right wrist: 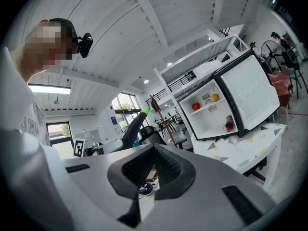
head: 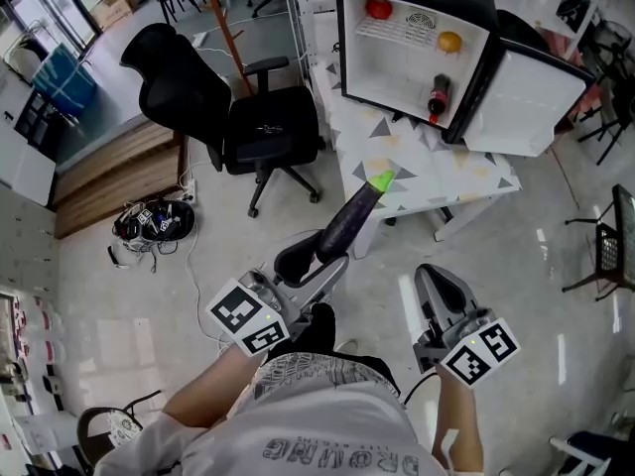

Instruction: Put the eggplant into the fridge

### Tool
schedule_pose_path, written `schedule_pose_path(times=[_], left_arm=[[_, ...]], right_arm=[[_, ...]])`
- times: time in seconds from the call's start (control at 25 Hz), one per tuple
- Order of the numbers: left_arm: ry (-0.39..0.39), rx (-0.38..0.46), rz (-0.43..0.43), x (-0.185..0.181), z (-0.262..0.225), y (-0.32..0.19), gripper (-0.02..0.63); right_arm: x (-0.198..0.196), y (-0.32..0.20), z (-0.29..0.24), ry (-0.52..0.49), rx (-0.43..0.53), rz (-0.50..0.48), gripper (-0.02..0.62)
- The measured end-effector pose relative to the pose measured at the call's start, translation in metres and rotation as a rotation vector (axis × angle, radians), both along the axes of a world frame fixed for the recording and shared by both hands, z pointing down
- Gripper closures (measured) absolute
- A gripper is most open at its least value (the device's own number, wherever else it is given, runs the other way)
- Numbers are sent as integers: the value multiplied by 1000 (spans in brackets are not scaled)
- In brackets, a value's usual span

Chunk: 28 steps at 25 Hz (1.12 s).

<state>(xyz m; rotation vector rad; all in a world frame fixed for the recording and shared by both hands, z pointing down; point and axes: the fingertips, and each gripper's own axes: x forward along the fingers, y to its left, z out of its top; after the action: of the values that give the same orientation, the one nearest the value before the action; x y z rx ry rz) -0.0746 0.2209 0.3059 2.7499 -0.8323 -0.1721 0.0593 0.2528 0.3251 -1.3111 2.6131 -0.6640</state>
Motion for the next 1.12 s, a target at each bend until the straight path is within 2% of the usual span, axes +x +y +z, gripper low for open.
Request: schedule_pose_path(times=[0.8, 1.12], left_arm=[[-8, -55, 32, -2, 24, -137, 410], [-14, -73, 44, -16, 31, -190, 410]], right_arm=[[-6, -135, 17, 10, -50, 25, 594], [-20, -185, 20, 22, -75, 34, 594]])
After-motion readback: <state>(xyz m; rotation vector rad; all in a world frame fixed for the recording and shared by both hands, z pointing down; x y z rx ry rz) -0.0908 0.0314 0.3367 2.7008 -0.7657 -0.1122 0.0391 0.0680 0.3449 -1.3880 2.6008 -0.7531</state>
